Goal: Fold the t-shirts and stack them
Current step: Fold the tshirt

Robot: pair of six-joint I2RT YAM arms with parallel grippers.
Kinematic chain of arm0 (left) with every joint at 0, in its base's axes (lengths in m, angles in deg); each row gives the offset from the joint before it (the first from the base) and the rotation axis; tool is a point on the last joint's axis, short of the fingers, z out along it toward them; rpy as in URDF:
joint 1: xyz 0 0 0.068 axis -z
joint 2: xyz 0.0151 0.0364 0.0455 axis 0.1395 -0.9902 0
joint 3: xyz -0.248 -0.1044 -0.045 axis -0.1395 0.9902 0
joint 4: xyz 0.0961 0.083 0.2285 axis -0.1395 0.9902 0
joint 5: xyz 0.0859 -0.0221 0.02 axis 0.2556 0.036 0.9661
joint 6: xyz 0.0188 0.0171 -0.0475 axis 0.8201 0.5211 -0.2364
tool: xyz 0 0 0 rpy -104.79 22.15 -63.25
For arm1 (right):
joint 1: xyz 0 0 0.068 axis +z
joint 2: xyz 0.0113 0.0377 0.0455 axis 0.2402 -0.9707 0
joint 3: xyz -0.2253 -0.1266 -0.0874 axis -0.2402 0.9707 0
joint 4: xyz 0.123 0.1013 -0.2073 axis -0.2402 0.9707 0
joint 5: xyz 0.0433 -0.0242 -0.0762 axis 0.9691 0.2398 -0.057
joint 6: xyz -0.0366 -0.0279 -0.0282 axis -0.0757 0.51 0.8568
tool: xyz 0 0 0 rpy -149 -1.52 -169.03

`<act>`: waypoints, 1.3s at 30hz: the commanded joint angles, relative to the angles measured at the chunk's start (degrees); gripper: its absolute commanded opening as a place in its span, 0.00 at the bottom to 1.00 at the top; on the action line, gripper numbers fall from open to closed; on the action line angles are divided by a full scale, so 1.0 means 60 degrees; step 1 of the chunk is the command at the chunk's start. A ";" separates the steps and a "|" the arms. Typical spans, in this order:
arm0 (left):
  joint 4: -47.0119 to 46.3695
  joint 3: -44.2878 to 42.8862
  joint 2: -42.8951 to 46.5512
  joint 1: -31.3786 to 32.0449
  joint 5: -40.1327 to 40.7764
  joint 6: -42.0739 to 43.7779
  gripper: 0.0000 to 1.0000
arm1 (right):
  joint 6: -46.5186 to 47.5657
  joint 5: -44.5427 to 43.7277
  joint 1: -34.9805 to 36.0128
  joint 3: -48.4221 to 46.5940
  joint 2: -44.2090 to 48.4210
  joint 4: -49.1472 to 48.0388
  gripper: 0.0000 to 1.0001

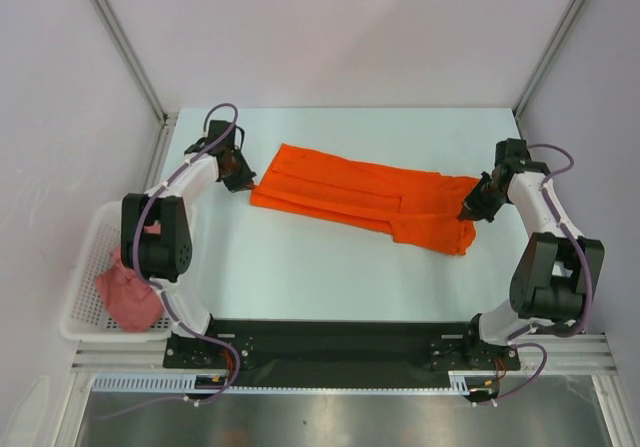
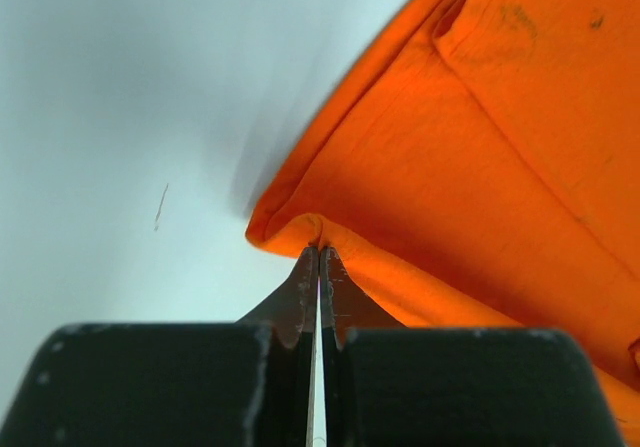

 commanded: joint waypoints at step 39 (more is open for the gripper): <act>0.1770 -0.6127 -0.3972 0.0136 0.0670 0.0970 0.36 | 0.1000 -0.0762 -0.0547 -0.3651 -0.4024 -0.0004 0.17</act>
